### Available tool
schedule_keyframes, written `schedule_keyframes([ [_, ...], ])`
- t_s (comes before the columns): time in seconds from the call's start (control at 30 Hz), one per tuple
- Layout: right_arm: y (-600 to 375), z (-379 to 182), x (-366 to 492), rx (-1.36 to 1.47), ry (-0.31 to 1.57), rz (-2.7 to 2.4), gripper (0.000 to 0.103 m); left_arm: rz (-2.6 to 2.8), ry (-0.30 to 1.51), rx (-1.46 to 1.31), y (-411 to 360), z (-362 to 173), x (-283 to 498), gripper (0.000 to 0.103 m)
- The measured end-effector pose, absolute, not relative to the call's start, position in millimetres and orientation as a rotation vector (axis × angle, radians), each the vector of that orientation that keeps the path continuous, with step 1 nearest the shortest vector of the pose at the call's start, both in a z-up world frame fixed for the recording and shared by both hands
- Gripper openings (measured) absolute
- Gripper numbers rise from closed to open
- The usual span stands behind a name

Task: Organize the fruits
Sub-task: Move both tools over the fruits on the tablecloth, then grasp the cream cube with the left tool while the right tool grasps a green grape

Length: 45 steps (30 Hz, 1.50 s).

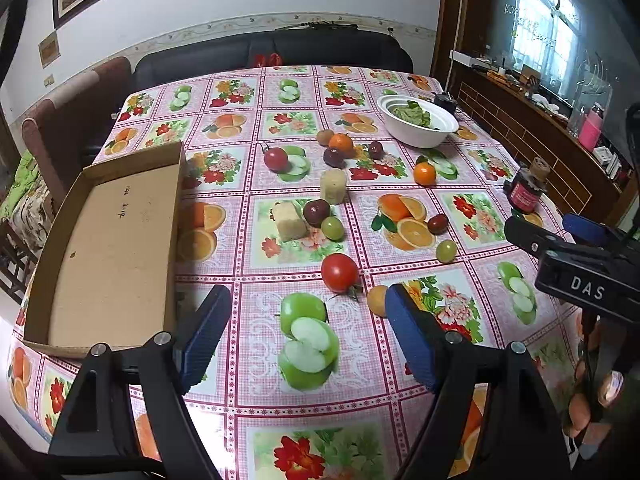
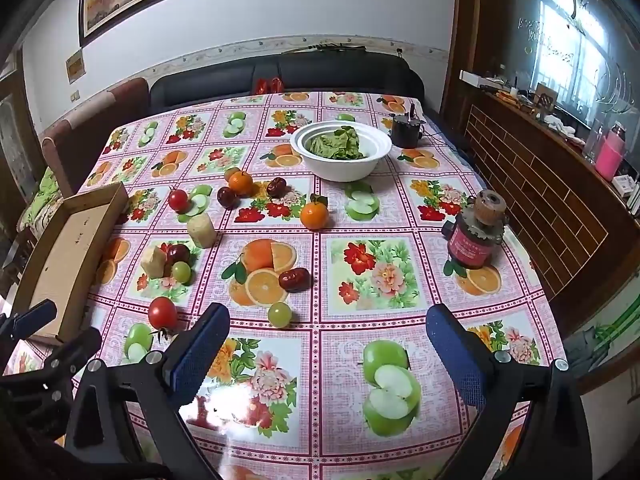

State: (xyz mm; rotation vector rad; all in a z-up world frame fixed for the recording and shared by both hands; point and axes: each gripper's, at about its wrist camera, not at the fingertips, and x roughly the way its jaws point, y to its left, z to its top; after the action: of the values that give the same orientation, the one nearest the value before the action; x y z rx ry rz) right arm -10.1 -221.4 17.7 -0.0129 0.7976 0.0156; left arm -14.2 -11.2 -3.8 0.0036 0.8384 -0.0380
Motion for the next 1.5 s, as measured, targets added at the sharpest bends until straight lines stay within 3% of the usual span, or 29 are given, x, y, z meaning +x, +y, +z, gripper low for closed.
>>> schedule_keyframes([
  [1.03,-237.4,2.3,-35.7,0.031,0.807,0.063,0.100,-0.132,0.968,-0.071,16.5,-43.9,-32.1,0.079],
  [1.33,-228.3,-1.0,-30.1,0.023,0.811,0.092,0.099,-0.109,0.954,-0.107,20.9,-35.8,-3.3,0.079],
  [1.5,-220.4,-4.7,-20.6,0.035,0.804,0.146,0.093,-0.071,0.931,-0.094,17.8,-33.0,27.2,0.079],
])
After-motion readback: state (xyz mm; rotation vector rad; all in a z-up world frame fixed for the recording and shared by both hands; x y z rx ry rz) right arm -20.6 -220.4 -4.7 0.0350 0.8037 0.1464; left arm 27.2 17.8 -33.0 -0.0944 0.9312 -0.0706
